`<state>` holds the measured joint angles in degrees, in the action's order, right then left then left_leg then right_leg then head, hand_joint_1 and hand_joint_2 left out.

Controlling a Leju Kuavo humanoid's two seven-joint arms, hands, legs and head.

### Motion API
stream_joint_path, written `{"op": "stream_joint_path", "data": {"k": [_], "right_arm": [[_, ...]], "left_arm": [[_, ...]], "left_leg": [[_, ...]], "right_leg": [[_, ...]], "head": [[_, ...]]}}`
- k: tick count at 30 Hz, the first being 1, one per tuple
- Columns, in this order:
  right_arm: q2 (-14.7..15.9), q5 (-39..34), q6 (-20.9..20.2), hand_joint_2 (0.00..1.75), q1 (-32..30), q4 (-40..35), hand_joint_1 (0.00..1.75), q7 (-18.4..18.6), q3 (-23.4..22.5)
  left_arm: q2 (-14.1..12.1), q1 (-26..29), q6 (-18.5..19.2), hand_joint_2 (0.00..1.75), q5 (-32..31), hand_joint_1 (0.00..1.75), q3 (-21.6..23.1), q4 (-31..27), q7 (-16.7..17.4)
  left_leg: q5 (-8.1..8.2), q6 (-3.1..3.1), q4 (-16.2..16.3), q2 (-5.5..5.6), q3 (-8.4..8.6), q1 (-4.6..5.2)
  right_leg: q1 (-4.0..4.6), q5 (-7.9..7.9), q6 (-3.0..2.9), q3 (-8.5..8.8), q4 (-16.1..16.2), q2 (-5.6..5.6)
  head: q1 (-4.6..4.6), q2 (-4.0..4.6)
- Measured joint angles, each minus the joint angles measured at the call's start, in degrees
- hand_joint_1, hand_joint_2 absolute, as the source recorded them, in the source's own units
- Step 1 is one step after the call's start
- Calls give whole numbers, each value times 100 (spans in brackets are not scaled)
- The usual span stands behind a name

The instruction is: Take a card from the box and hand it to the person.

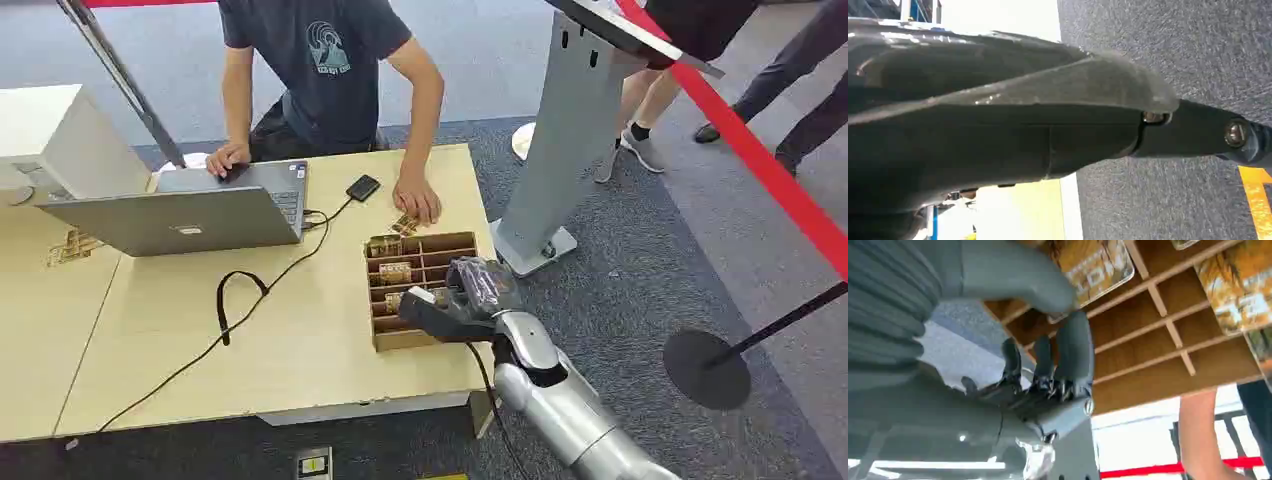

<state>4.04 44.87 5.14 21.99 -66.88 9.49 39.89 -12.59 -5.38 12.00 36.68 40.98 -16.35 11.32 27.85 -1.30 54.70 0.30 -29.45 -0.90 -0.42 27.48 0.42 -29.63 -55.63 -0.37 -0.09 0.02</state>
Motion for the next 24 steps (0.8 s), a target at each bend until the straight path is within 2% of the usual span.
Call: {"op": "stream_joint_path", "data": {"k": [1,2,3,15,24], "right_arm": [[0,4,9,175,0,7,143,7,2],[0,9,20,175,0,11,152,11,0],[0,15,35,175,0,24,173,15,0],[35,101,166,175,-30,24,173,195,-22],[83,199,236,175,-124,-29,175,181,-76]], "left_arm": [[0,0,0,0,0,0,0,0,0],[0,1,0,0,-7,0,0,0,-2],[0,1,0,0,-13,0,0,0,-2],[-2,1,0,0,-168,0,7,0,-57],[-9,0,0,0,-197,0,9,0,-74]], "left_leg": [[0,0,0,0,0,0],[0,0,0,0,0,0],[0,0,0,0,0,0],[-4,1,0,1,6,0],[-4,1,0,0,5,0]], "right_leg": [[0,0,0,0,0,0],[0,0,0,0,0,0],[0,0,0,0,0,0],[0,-5,0,5,1,0],[0,-5,0,3,1,0]], "head": [[-2,0],[-2,0],[-2,0],[-2,0],[-2,0]]}}
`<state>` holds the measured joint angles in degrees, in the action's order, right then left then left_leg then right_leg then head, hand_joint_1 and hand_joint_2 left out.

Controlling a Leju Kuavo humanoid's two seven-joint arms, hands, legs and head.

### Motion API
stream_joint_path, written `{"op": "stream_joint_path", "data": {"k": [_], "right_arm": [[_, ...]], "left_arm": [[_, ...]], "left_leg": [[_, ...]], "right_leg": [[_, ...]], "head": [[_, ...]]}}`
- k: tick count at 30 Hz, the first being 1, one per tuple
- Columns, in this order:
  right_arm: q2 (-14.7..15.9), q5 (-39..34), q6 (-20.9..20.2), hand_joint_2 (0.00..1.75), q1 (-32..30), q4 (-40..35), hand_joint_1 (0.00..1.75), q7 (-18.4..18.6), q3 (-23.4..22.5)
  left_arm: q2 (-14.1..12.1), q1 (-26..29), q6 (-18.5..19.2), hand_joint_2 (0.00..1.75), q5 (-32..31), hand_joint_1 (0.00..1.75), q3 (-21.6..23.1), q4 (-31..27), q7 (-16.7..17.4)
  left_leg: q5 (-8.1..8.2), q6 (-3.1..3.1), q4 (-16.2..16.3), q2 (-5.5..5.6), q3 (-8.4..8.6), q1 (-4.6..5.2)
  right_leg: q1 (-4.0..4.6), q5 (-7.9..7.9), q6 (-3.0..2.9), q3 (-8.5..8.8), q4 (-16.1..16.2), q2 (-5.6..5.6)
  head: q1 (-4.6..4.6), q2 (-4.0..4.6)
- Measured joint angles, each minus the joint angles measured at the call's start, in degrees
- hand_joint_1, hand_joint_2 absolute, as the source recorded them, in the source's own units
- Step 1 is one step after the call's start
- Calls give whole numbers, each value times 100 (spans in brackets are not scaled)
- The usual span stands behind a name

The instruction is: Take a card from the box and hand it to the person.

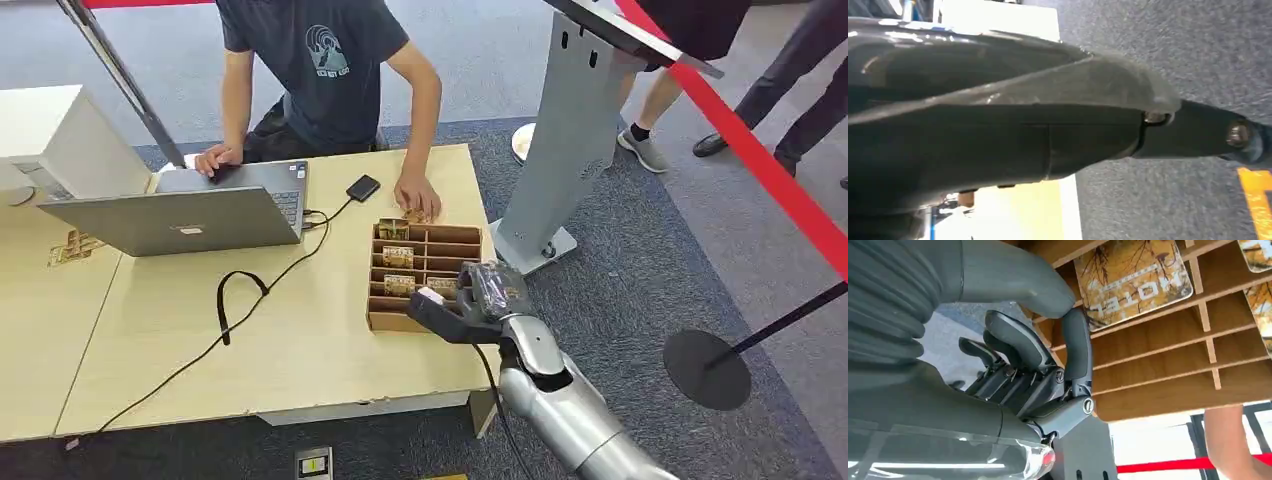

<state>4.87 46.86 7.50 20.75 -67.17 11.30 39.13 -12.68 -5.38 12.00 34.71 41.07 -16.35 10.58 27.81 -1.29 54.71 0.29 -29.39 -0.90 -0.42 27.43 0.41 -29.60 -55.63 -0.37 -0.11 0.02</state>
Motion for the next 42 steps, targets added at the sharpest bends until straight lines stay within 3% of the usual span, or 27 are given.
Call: {"op": "stream_joint_path", "data": {"k": [14,15,21,22,25,36,42], "right_arm": [[17,258,96,175,-36,-273,150,-26,-83],[11,291,94,175,-34,-308,136,-20,-83],[-129,494,39,175,-9,-463,115,26,-55],[-157,518,37,175,-2,-474,94,41,-48],[-216,551,39,175,27,-474,82,77,-33],[-278,544,4,175,69,-472,86,122,90],[-278,531,5,175,86,-468,98,190,172]], "left_arm": [[0,-1,-28,0,48,0,0,0,0],[0,-1,-28,0,59,0,0,0,0],[0,-5,-28,0,131,0,0,0,20],[0,-5,-28,0,133,0,0,0,24],[0,-5,-28,0,131,0,0,0,35],[0,-6,-4,0,166,0,0,0,79],[0,-4,35,0,146,0,0,0,81]], "left_leg": [[0,0,0,0,-1,0],[0,0,0,0,-1,0],[0,0,0,0,-2,0],[0,0,-1,0,-2,0],[0,0,0,0,-2,0],[0,0,0,1,-3,0],[0,0,-1,1,-2,0]], "right_leg": [[0,0,0,0,0,0],[0,0,0,1,-1,0],[0,0,0,0,-1,0],[0,0,0,0,-1,0],[0,0,0,1,-1,0],[0,0,0,1,-1,0],[0,0,0,0,-1,0]], "head": [[2,0],[0,0],[0,0],[2,0],[2,0],[0,0],[2,0]]}}
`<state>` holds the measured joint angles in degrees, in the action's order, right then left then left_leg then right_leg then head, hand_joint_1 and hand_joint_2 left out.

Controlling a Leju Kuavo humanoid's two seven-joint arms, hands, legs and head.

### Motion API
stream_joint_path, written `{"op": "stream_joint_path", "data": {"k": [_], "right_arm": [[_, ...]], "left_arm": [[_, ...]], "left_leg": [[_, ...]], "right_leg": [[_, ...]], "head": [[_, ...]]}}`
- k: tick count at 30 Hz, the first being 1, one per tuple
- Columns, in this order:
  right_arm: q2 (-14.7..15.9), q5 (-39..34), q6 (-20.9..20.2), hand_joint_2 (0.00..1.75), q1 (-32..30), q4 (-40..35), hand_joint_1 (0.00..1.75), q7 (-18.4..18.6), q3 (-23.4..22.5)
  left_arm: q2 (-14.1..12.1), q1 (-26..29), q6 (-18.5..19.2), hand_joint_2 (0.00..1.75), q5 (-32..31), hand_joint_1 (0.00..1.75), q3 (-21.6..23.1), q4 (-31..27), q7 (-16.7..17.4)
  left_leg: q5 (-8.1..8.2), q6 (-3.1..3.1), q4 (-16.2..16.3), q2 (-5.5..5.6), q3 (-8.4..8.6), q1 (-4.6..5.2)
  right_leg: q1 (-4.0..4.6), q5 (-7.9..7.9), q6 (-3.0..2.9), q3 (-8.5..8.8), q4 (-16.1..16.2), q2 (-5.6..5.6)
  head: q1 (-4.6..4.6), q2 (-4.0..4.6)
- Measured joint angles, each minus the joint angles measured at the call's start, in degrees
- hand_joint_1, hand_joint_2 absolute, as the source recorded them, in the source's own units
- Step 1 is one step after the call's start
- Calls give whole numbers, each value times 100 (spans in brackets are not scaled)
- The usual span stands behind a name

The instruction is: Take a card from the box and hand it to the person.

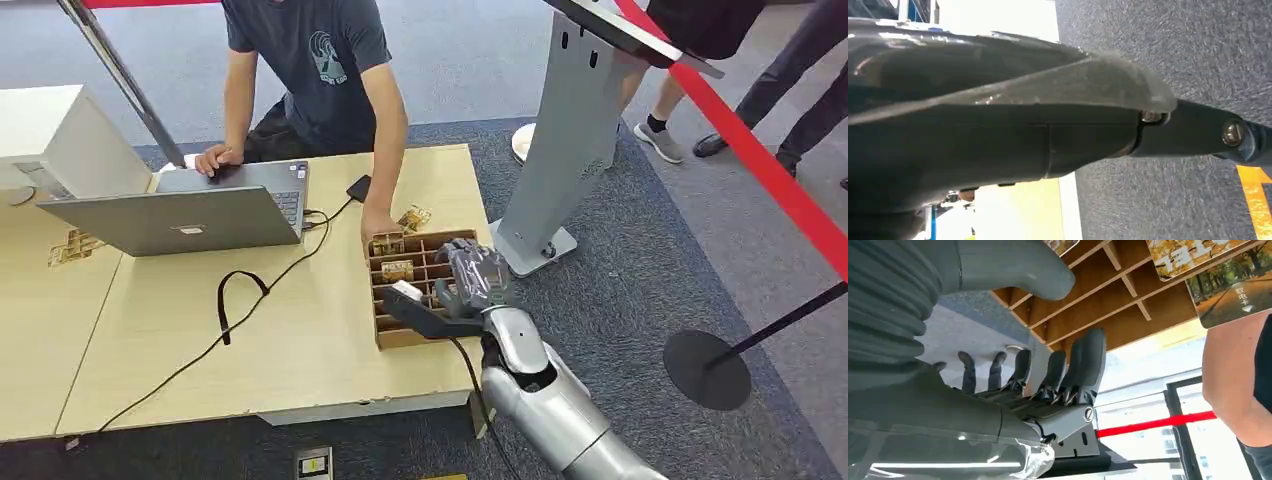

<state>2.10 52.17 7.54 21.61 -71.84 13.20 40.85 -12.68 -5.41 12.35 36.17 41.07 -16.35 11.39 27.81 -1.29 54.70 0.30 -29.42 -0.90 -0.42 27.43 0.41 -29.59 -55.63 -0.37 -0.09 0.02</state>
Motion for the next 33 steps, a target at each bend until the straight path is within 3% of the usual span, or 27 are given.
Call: {"op": "stream_joint_path", "data": {"k": [8,33], "right_arm": [[46,22,0,175,-10,44,91,103,51],[70,61,-70,175,-84,146,93,188,125]], "left_arm": [[-2,0,24,0,-50,0,0,0,4],[-15,0,44,0,-103,0,0,0,2]], "left_leg": [[0,0,0,0,1,0],[0,0,0,0,0,0]], "right_leg": [[0,0,0,-1,1,0],[0,0,0,-1,0,0]], "head": [[-2,0],[-2,0]]}}
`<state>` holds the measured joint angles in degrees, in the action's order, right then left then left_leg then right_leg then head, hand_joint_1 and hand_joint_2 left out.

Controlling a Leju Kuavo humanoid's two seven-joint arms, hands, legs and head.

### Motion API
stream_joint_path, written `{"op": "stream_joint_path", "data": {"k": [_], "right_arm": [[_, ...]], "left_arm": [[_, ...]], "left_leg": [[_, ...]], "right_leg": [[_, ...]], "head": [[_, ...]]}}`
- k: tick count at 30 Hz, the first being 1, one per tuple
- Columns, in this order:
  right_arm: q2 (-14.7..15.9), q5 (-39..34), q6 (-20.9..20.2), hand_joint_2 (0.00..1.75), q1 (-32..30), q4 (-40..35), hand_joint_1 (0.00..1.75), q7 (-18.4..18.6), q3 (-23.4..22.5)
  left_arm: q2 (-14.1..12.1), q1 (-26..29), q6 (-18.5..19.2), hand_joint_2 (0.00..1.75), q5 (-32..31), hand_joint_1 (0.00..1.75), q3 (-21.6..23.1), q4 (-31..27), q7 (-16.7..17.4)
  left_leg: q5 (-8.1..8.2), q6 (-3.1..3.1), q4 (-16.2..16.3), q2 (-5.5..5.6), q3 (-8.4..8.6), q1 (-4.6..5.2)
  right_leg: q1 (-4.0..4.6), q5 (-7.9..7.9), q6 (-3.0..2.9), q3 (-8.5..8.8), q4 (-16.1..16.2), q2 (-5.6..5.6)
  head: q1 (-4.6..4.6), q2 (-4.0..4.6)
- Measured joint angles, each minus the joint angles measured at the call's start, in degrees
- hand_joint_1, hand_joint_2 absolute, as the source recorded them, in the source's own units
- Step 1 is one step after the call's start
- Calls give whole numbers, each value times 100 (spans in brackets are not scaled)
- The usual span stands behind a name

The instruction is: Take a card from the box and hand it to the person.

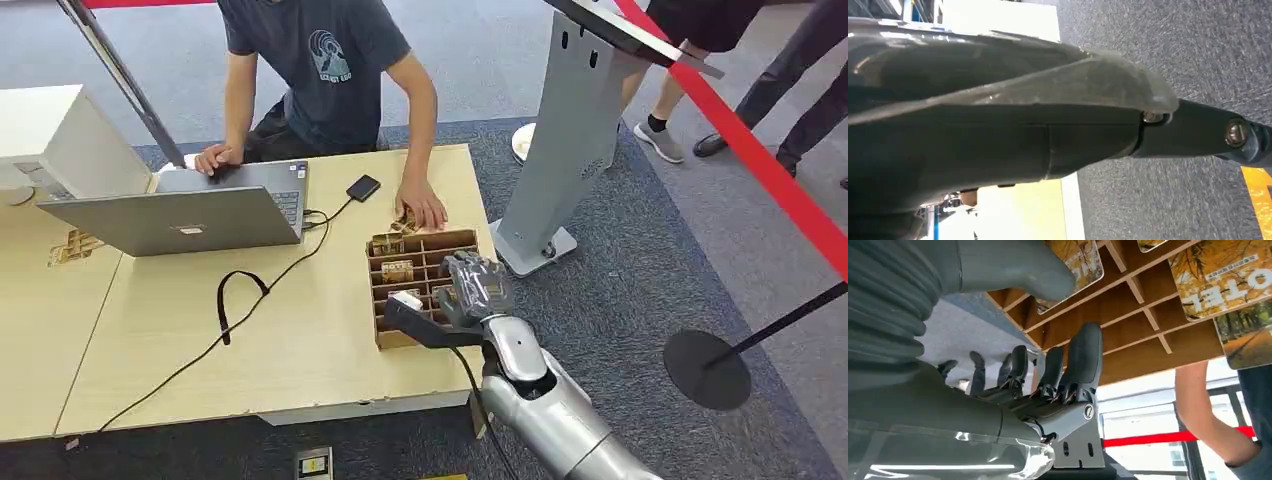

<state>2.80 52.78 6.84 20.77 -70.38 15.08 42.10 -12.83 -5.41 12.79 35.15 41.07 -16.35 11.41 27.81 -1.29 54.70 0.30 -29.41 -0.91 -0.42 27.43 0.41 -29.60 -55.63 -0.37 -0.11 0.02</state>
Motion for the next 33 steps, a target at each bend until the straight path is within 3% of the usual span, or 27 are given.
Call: {"op": "stream_joint_path", "data": {"k": [17,33], "right_arm": [[-2,-2,50,175,23,297,87,59,26],[-31,0,44,175,78,433,98,59,28]], "left_arm": [[-17,0,4,0,2,0,0,0,-4],[-17,0,-37,0,88,0,0,0,-2]], "left_leg": [[0,0,0,0,0,0],[0,0,0,0,0,0]], "right_leg": [[0,0,0,0,0,0],[0,0,0,0,0,0]], "head": [[0,0],[0,0]]}}
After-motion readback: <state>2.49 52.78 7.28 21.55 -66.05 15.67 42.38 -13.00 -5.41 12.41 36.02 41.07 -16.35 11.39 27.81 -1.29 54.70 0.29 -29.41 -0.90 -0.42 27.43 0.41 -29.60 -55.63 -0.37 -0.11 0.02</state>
